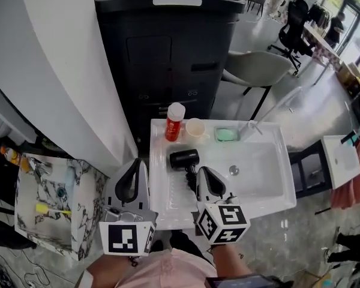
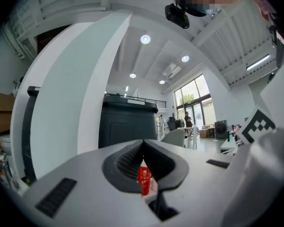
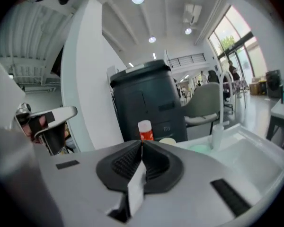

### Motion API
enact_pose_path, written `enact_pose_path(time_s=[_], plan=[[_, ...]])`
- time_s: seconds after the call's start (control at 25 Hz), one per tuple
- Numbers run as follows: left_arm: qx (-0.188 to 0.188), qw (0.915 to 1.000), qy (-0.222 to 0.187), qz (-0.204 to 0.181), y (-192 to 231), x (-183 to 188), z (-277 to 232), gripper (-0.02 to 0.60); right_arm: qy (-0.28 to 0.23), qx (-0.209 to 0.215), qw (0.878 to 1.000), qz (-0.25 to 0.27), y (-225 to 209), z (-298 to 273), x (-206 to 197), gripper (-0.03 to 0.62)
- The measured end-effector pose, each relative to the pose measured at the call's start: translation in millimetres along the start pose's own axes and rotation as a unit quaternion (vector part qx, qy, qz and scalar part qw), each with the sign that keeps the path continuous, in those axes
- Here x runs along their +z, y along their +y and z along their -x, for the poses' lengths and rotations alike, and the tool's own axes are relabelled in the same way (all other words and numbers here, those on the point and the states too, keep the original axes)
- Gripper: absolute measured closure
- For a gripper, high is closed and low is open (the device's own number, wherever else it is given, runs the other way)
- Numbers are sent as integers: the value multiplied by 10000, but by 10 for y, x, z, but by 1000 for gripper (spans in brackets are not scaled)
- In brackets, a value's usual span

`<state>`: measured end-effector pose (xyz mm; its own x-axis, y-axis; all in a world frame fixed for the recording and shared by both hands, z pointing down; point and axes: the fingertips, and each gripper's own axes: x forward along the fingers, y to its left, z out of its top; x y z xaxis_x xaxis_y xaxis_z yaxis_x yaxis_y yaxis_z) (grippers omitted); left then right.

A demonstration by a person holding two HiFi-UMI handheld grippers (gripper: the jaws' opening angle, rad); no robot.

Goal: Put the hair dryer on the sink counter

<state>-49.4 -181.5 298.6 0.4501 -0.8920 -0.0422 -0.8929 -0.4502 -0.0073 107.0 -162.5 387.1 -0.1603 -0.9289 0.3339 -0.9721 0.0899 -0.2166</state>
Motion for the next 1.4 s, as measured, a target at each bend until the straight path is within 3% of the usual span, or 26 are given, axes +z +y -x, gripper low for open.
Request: enact_pose_path(time_s=[0.16,0.32,0.76,1.4], plan=[[-266,9995,-118,111,-167,121,56,572,-731,-108,9959,521,113,344,330,592],[-413,9988,-263,47,-258,252,95,572,-1044,-235,9908,832,175,545,441,593],[-574,9975,-410,15,-331,395,152,572,-1304,-292,9833,1237,303,770,553,597],[-434,9981,-435,2,-321,431,213,572,-1343,-138,9824,1287,354,839,579,595]])
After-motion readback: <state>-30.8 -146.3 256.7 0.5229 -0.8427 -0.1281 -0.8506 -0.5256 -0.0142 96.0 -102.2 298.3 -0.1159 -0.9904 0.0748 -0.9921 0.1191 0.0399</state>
